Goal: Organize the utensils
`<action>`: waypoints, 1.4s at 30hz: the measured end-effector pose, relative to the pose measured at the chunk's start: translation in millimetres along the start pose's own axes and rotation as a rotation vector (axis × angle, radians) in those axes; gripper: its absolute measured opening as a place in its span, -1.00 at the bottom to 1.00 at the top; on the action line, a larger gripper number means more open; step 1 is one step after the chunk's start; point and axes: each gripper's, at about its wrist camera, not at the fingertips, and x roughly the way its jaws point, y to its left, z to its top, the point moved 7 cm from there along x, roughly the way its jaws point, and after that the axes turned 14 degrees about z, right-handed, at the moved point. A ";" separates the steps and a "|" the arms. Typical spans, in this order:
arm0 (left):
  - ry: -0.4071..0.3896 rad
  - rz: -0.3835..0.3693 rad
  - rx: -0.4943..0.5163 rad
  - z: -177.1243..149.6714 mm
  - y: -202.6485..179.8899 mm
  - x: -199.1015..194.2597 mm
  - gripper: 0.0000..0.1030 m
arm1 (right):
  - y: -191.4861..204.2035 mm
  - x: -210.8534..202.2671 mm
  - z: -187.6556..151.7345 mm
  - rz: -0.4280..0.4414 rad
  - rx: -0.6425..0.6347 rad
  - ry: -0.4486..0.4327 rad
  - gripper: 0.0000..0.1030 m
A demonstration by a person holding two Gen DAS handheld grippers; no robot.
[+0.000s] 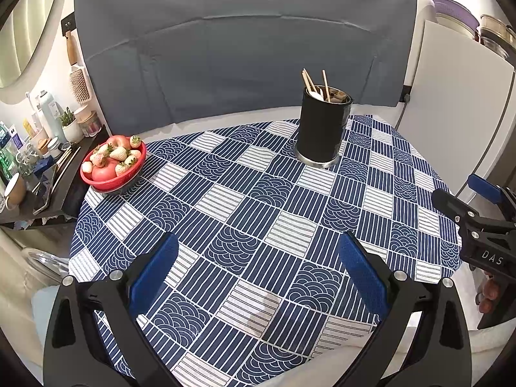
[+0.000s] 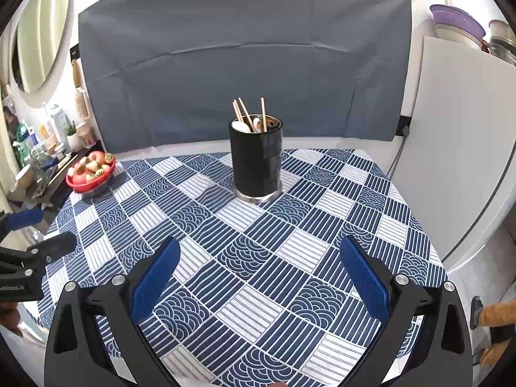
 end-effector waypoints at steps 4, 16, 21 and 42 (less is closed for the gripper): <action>0.003 0.000 -0.003 -1.2 1.5 -1.0 0.89 | 1.6 -1.4 0.2 0.000 -0.004 -0.004 0.85; 0.004 0.002 -0.013 -2.5 3.4 -2.6 0.89 | 3.3 -2.3 -0.7 -0.002 -0.013 -0.002 0.85; -0.009 0.008 -0.010 -3.0 3.0 -5.6 0.89 | 2.5 -2.5 -1.3 -0.001 -0.012 -0.002 0.85; -0.015 -0.012 0.005 -3.4 0.9 -8.6 0.89 | 5.0 -4.3 -2.2 0.010 -0.025 -0.004 0.85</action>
